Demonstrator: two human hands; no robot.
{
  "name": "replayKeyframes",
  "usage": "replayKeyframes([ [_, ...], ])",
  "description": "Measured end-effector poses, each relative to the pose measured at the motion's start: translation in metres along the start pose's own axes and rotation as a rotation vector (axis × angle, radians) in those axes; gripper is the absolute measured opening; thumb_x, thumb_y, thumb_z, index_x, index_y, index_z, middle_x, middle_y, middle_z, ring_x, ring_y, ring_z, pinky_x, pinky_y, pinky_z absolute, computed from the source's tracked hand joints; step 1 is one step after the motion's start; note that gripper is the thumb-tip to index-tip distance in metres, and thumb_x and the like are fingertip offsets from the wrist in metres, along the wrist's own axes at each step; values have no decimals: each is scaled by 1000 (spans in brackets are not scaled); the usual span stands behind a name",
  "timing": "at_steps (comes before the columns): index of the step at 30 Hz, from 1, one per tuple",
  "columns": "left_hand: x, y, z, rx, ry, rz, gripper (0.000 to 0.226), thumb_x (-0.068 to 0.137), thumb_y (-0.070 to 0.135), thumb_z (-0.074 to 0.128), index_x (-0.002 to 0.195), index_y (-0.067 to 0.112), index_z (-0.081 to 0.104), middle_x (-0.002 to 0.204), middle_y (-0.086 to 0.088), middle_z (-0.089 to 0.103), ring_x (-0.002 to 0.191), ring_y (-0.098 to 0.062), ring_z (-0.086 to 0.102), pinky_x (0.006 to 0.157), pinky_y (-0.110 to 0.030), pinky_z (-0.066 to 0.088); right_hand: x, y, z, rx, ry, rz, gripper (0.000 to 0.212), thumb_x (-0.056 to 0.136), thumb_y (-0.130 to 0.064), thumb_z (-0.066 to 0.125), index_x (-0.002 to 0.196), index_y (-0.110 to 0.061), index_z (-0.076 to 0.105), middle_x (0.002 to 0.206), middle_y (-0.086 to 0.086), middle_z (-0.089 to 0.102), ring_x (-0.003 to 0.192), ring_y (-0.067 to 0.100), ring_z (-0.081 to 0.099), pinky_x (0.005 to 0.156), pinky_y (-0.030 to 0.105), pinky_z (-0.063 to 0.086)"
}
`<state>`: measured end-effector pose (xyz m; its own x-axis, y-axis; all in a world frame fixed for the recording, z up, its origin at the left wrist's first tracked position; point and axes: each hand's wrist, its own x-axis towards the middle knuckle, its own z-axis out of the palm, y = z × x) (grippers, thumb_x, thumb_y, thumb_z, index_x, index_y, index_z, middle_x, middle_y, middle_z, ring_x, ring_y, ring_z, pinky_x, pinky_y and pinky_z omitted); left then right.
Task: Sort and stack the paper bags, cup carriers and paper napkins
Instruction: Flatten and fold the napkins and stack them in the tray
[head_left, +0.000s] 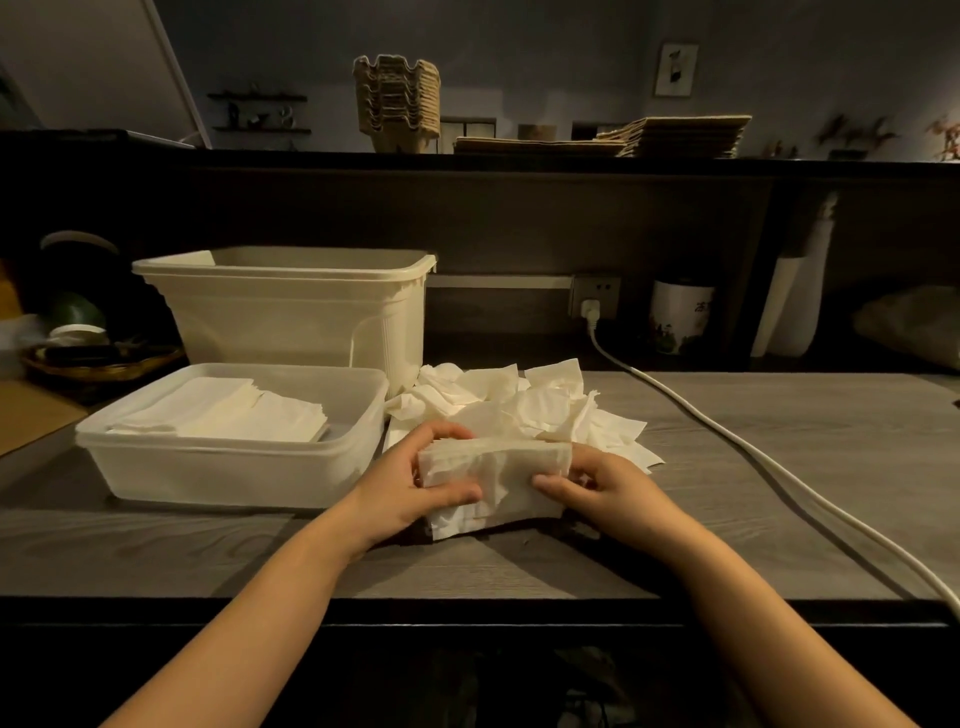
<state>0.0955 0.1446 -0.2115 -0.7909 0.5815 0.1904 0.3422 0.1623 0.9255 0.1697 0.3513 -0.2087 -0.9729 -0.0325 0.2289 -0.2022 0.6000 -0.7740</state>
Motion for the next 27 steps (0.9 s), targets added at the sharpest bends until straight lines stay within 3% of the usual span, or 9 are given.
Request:
replayKeyframes([
  [4,1,-4,-1,44,-21,-14,56,60,31,87,106,35,55,105,9,64,101,-8,60,86,-20,49,-2,-1,-1,199,-36,23,32,84,-20,65,106,-41,54,103,-18,63,95,-2,61,81,16,51],
  [8,1,-6,-2,52,-28,2,45,69,20,79,105,34,58,106,6,64,104,-8,58,86,-17,46,-4,-7,0,174,-50,-2,32,85,-14,64,99,-41,54,96,-18,63,86,-12,60,77,12,50],
  [13,2,-6,-1,113,39,47,37,76,9,74,95,37,59,97,16,65,96,2,58,85,-11,45,-5,-12,0,62,-26,-23,24,87,-8,61,92,-31,62,94,-11,67,85,3,62,80,19,50],
  [16,3,-7,0,124,89,81,39,76,9,74,93,41,58,96,20,63,97,3,56,82,-8,42,-4,-11,1,5,55,-41,23,87,-7,61,109,-13,65,109,9,68,94,15,61,81,23,49],
  [18,3,-8,-1,99,91,72,38,77,11,73,96,41,59,99,17,65,99,0,57,81,-8,44,-3,-7,1,-62,50,-30,32,86,-11,64,119,-11,61,115,8,65,102,20,60,84,25,47],
  [21,2,-10,-3,82,90,38,39,78,14,73,104,40,58,107,11,62,103,-8,57,82,-16,48,-1,-1,1,-224,54,-37,46,81,-25,71,125,-19,58,114,-9,53,107,11,55,91,21,45],
  [25,1,-10,-1,181,129,0,45,76,26,75,114,37,51,107,15,60,101,-3,55,85,-22,49,-1,1,1,-190,117,-4,48,76,-38,73,121,-36,55,103,14,66,93,23,61,86,43,50],
  [27,0,-10,0,181,121,-17,50,77,30,73,121,35,48,110,17,60,102,-1,55,89,-23,48,0,1,0,-179,115,-16,39,78,-34,72,112,-40,54,92,15,67,81,18,61,76,29,52],
])
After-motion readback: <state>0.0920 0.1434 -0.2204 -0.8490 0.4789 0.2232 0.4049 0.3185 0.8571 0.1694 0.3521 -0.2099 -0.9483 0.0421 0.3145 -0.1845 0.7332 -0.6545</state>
